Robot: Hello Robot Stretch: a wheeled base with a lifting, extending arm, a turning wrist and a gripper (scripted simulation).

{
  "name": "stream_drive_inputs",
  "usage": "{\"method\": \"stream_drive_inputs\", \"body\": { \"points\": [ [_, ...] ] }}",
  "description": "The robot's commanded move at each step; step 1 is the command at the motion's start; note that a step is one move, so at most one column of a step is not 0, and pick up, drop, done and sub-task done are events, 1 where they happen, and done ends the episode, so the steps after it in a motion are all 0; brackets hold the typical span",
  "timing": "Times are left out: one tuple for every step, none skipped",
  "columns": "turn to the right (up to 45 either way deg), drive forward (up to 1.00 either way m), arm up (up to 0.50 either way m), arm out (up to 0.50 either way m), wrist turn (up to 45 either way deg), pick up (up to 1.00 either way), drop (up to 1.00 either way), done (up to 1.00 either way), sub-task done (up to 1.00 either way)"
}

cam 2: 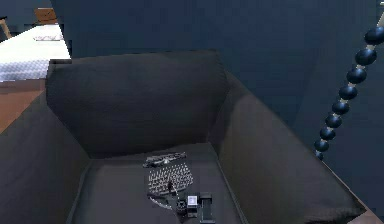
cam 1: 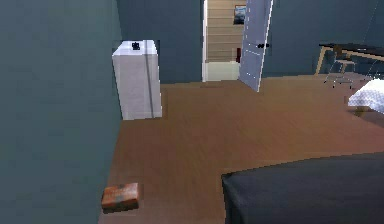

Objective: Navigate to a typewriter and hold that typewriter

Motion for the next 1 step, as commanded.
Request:
{"method": "stream_drive_inputs", "body": {
  "points": [
    [0.0, 0.00, 0.10, 0.00, 0.0, 0.00, 0.00, 0.00, 0.00]
  ]
}}
